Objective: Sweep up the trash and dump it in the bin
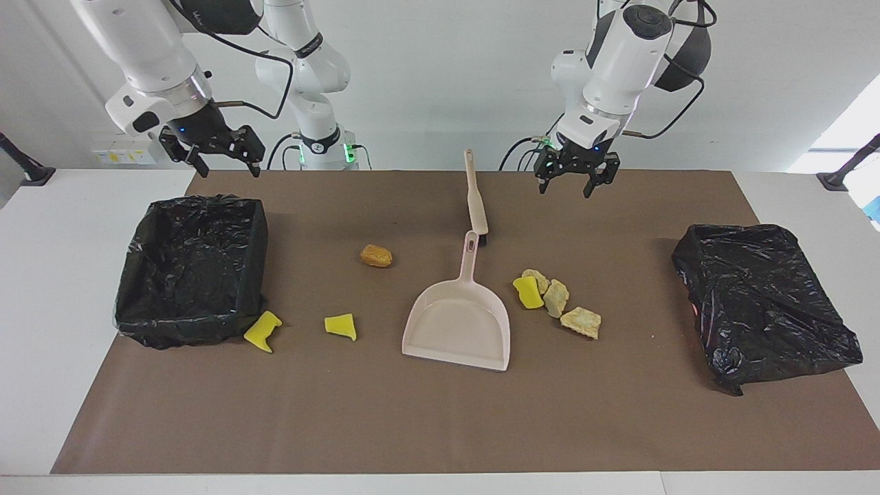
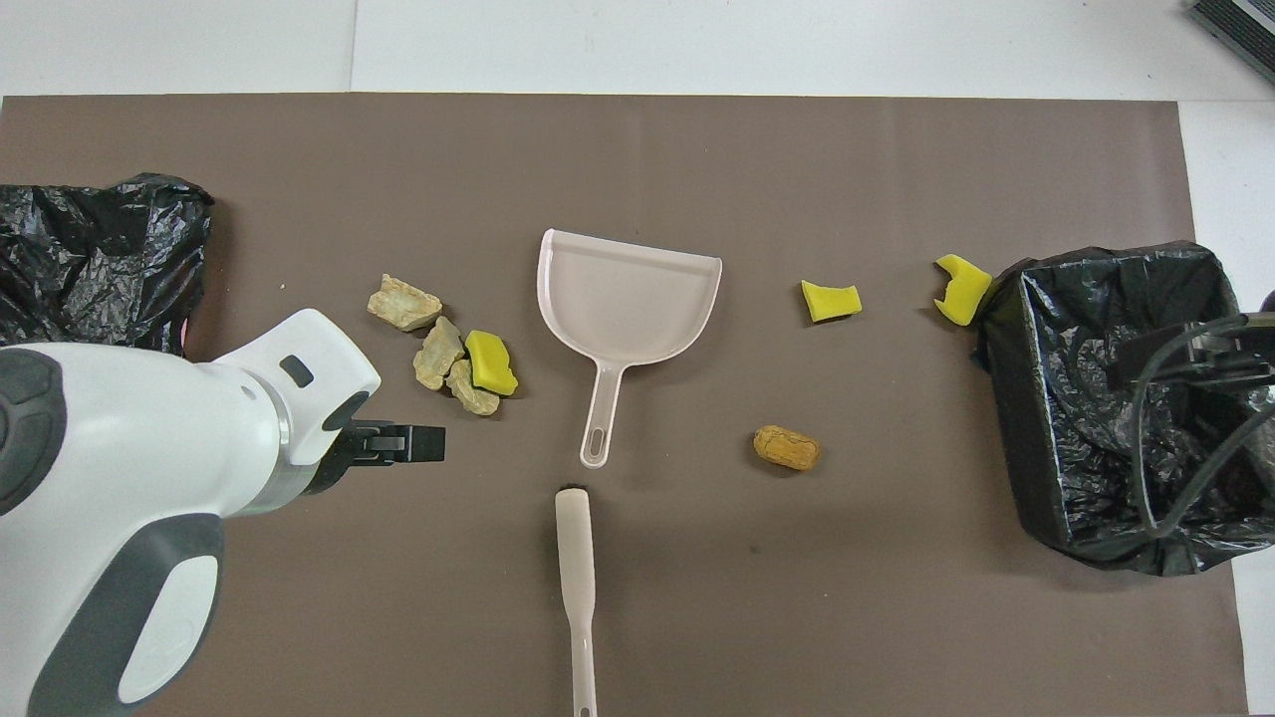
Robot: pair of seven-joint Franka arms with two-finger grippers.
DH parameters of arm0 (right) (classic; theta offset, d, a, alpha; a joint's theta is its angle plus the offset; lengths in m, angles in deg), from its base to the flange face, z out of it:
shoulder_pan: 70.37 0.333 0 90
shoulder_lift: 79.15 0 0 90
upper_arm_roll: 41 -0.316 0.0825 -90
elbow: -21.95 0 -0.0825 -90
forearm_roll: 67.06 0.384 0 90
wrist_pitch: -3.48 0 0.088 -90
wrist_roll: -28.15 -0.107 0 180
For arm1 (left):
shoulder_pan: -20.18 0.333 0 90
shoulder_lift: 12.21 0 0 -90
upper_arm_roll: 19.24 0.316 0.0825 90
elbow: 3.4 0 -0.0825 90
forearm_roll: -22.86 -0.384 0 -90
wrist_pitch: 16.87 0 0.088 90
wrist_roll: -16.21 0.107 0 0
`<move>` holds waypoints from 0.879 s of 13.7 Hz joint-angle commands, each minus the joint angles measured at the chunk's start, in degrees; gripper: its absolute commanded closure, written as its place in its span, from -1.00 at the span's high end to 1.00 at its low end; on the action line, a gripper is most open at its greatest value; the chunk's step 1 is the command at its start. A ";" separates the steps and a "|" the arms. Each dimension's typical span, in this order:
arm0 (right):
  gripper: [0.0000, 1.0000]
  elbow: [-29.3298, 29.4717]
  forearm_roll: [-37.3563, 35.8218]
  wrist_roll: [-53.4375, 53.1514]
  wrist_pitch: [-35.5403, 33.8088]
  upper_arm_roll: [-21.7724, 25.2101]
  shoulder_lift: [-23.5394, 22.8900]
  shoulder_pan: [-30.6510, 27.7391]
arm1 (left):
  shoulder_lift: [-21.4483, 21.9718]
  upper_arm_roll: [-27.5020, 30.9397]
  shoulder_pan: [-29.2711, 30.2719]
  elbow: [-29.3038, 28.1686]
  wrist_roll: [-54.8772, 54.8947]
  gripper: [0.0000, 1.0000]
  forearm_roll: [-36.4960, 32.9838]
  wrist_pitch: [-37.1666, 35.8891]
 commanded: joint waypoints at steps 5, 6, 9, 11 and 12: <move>1.00 0.22 -0.67 -1.59 7.30 -1.28 -6.47 4.38 | -13.28 0.81 -2.21 14.07 0.73 1.00 -0.10 3.82; 1.00 0.13 -0.76 -1.59 7.57 -1.28 -6.82 4.46 | -15.66 0.38 -2.65 16.01 0.47 1.00 -0.01 3.99; 1.00 -0.83 -1.38 -1.59 10.82 -1.37 -7.17 4.46 | -18.76 0.28 -3.88 16.91 0.20 1.00 0.16 6.18; 1.00 -1.01 -1.29 -1.51 10.65 -1.37 -7.00 4.29 | -19.11 0.37 -5.03 16.04 0.12 1.00 0.25 5.76; 1.00 -1.01 -1.29 -1.59 10.73 -1.37 -7.00 4.29 | -19.11 0.28 -5.03 15.77 0.11 1.00 0.25 5.75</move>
